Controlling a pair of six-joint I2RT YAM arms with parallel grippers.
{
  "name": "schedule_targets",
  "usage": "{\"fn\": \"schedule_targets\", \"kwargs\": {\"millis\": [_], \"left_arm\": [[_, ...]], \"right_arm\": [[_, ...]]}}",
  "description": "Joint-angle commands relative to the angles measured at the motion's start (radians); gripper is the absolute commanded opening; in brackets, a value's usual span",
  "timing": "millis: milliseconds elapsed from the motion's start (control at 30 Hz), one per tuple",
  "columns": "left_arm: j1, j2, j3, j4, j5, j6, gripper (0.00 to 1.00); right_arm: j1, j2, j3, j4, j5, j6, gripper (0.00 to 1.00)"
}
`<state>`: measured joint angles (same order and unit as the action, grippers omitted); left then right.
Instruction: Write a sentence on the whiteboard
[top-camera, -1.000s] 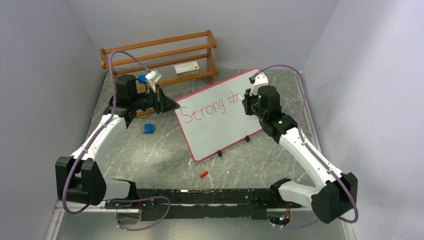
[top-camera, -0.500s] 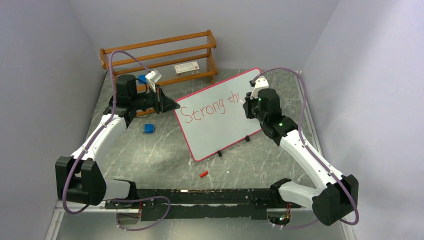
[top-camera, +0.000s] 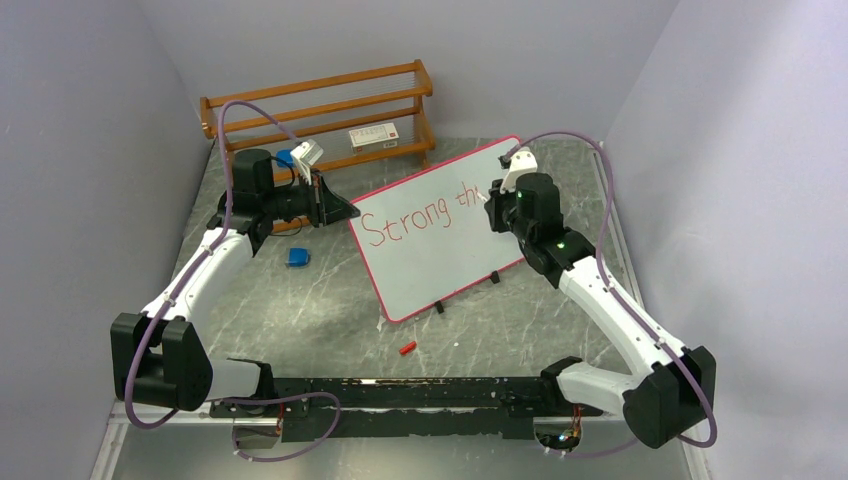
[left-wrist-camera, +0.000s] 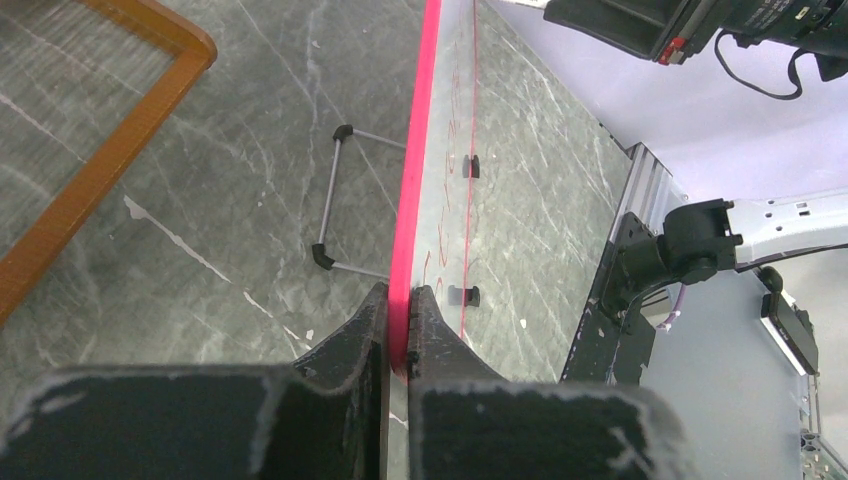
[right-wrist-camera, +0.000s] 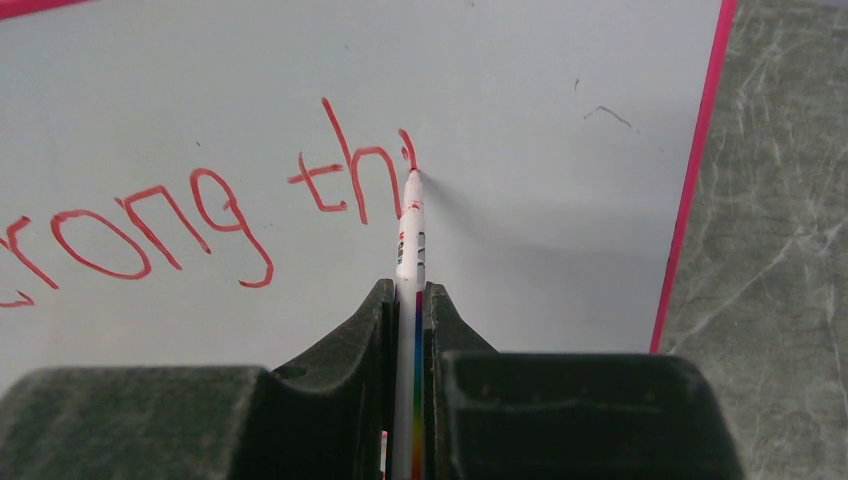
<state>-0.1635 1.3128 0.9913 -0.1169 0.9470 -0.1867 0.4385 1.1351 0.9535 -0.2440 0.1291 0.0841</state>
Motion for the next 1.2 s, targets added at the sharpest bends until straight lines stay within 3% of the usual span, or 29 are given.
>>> {"fn": "schedule_targets", "kwargs": {"millis": [0, 567, 1167], "left_arm": [[-0.031, 0.036, -0.014, -0.082, -0.043, 0.076, 0.05], [-0.031, 0.035, -0.014, -0.082, -0.046, 0.076, 0.05], [-0.031, 0.034, -0.016, -0.078, -0.041, 0.075, 0.05]], "right_arm": [[-0.007, 0.017, 0.05, 0.047, 0.008, -0.004, 0.0], [-0.014, 0.022, 0.06, 0.043, 0.059, -0.005, 0.0], [-0.017, 0.029, 0.059, 0.055, 0.004, -0.01, 0.0]]}}
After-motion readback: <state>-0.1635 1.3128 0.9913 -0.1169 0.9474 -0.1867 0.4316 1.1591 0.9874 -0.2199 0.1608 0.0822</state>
